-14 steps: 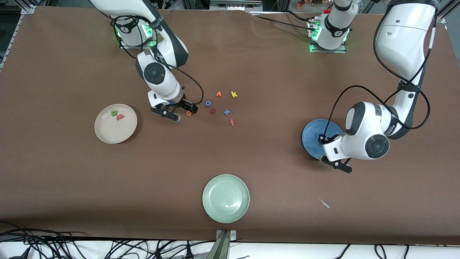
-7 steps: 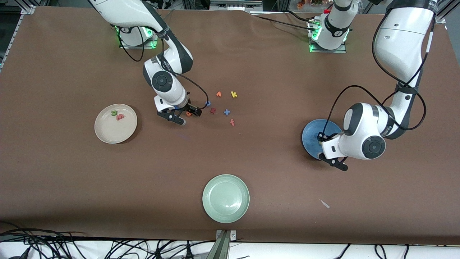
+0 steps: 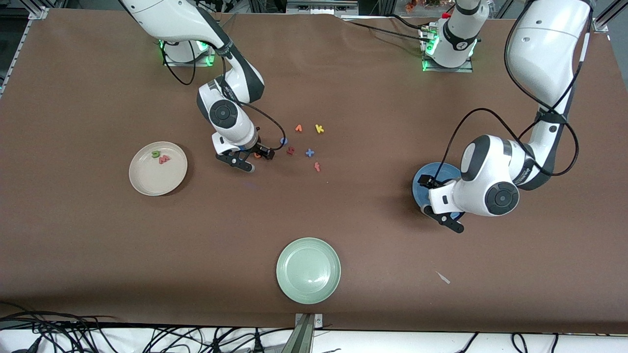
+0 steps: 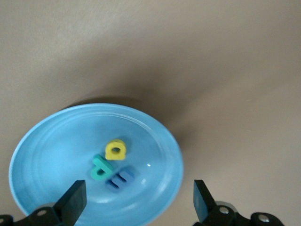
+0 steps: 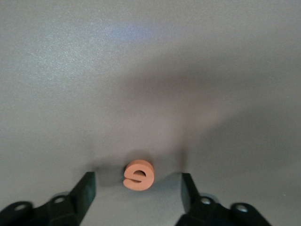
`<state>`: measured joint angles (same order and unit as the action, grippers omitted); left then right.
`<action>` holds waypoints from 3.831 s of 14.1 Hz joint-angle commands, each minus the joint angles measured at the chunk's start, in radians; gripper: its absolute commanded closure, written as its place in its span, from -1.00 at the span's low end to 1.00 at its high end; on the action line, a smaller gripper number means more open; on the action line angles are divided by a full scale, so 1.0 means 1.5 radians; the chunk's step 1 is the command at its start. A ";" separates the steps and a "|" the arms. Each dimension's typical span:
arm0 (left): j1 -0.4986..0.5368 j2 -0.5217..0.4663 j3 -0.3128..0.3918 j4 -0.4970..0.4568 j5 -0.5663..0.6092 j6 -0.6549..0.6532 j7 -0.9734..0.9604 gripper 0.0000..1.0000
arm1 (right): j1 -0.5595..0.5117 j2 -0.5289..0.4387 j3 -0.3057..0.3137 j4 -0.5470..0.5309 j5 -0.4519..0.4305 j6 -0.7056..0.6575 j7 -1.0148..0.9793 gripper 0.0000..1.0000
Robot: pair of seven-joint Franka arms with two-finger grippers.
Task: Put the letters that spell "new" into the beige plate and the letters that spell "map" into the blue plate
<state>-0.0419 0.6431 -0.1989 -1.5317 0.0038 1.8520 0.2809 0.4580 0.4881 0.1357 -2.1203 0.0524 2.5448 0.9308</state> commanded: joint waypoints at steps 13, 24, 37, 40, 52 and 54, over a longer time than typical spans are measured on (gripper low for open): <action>-0.036 -0.246 0.026 0.059 0.013 -0.191 -0.021 -1.00 | -0.006 -0.004 -0.006 0.068 -0.011 -0.066 -0.012 0.99; -0.050 -0.419 0.124 -0.118 0.015 -0.062 -0.104 -1.00 | -0.006 -0.093 -0.184 0.070 -0.010 -0.268 -0.391 0.98; 0.043 -0.473 0.079 -0.165 0.010 -0.054 -0.106 -1.00 | -0.014 -0.092 -0.313 0.009 0.000 -0.223 -0.582 -1.00; 0.038 -0.467 0.079 -0.145 0.009 -0.063 -0.106 -1.00 | -0.015 -0.094 -0.312 0.086 0.002 -0.343 -0.581 -1.00; 0.034 -0.431 0.085 -0.104 0.011 -0.079 -0.109 -1.00 | -0.032 -0.171 -0.309 0.290 0.022 -0.660 -0.601 -1.00; 0.034 -0.431 0.085 -0.104 0.011 -0.083 -0.105 -1.00 | -0.102 -0.211 -0.248 0.282 0.019 -0.670 -0.617 -1.00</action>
<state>0.0125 -0.0175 -0.0734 -1.7210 0.0038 1.7587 0.1274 0.4059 0.2446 -0.3202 -1.6828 0.0802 1.5721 0.0372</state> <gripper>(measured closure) 0.000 0.000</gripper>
